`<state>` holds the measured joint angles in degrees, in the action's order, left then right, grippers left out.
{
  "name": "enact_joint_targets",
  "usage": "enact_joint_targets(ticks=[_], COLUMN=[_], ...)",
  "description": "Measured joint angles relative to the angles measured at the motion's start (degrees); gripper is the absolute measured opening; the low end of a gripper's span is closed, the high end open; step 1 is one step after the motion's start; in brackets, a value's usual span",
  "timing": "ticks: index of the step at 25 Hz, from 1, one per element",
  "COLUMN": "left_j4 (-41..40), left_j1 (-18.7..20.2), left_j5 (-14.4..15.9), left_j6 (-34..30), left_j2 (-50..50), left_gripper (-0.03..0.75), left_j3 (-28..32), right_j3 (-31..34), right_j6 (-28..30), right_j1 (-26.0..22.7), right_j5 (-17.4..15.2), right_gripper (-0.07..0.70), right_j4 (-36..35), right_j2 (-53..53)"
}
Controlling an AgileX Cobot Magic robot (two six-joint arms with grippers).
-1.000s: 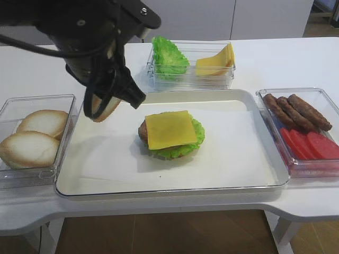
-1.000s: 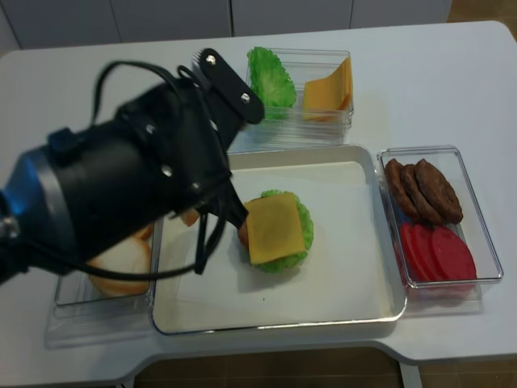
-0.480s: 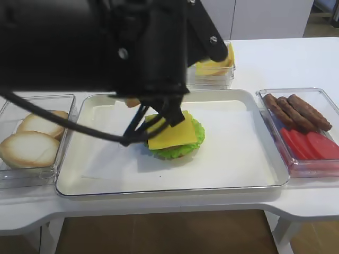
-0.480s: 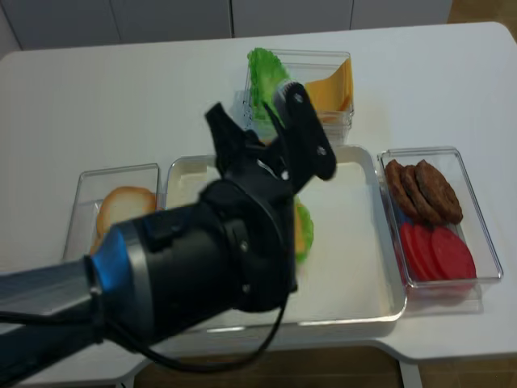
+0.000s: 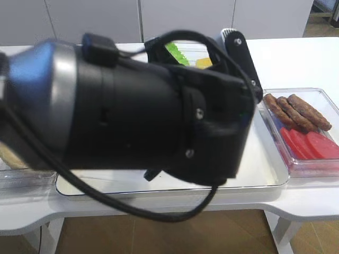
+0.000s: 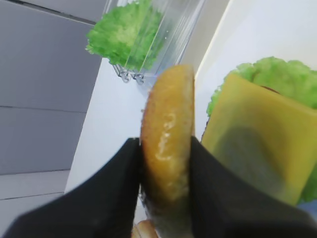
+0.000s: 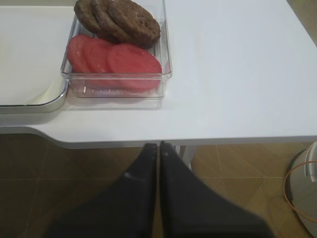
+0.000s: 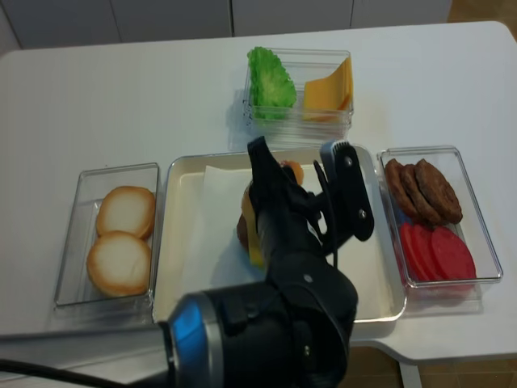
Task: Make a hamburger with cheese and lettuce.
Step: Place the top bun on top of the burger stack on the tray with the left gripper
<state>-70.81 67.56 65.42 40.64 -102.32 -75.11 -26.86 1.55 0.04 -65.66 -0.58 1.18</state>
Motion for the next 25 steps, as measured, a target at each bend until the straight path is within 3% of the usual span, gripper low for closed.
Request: enact_joint_targets(ticks=[6, 14, 25], left_j4=[-2.33, -3.07, -4.90], left_j1=[1.25, 2.55, 4.36], left_j5=[2.01, 2.19, 2.17], left_j6=[0.12, 5.81, 8.22], left_j2=[-2.23, -3.01, -6.56], left_gripper=[0.204, 0.204, 0.204], left_j3=[0.00, 0.00, -0.08], right_j3=[0.00, 0.00, 0.00], right_j6=[0.00, 0.00, 0.20], right_j1=[0.00, 0.00, 0.00], right_j5=[0.00, 0.00, 0.00], right_gripper=[0.084, 0.084, 0.084], right_j4=[0.00, 0.00, 0.00], right_j2=[0.00, 0.00, 0.00])
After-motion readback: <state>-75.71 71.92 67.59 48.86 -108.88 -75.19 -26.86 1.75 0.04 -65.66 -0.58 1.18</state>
